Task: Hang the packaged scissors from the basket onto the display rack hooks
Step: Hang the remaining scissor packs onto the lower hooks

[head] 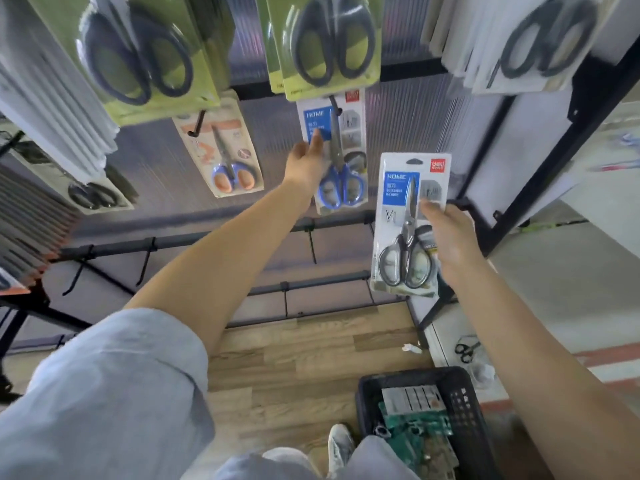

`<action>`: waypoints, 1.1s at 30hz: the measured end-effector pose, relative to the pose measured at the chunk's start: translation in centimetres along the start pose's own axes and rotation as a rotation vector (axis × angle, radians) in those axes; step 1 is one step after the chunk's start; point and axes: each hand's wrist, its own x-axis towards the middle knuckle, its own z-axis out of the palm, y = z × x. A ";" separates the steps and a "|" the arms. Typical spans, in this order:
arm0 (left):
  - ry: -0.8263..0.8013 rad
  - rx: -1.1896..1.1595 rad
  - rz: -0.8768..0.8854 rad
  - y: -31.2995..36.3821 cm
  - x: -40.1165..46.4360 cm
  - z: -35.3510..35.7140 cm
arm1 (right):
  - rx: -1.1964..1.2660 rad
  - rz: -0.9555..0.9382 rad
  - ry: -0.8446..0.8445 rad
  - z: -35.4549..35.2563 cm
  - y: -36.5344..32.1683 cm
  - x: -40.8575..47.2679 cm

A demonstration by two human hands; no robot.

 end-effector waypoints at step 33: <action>-0.020 -0.072 -0.166 -9.0 -12.9 -22.3 | -0.139 -0.068 -0.399 19.2 1.8 -13.9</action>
